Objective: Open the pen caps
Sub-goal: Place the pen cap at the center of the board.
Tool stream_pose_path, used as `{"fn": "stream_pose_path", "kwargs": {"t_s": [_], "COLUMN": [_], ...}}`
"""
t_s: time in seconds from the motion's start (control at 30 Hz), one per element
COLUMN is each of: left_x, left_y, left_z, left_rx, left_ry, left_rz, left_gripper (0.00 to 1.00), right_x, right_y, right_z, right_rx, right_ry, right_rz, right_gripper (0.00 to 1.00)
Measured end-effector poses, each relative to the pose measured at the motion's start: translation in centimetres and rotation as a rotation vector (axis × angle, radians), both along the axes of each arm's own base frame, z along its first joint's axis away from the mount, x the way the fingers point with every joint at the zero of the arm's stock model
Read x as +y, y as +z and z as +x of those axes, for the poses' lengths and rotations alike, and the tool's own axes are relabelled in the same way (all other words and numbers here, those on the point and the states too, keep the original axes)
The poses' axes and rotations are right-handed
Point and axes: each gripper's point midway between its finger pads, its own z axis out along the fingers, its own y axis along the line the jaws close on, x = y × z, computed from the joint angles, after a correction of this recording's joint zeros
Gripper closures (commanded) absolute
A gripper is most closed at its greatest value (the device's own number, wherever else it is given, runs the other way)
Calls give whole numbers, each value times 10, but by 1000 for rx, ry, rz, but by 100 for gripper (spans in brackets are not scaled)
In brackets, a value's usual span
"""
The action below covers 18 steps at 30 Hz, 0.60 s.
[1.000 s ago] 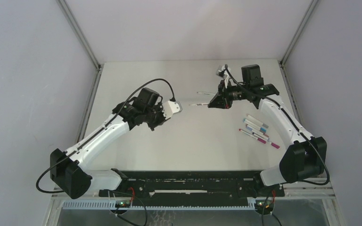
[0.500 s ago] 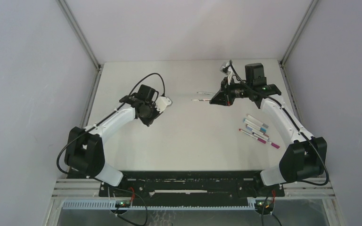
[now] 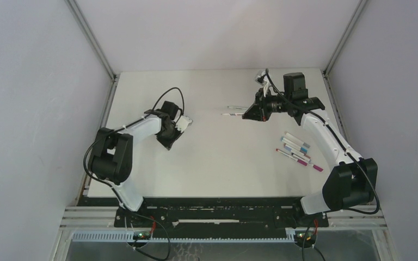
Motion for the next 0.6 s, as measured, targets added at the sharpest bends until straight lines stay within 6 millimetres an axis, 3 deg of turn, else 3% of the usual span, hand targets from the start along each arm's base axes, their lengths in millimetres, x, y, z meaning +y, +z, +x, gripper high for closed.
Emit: {"fn": "stream_pose_path", "kwargs": {"t_s": [0.6], "left_x": [4], "left_y": [-12], "left_z": [-2], "left_rx": [37], "left_ry": [42], "left_rz": [11], "left_gripper": [75], "right_x": [0], "right_y": [-4], "right_z": [3], "right_rx": [17], "right_ry": [-7], "right_rz": [-2], "right_gripper": [100]}}
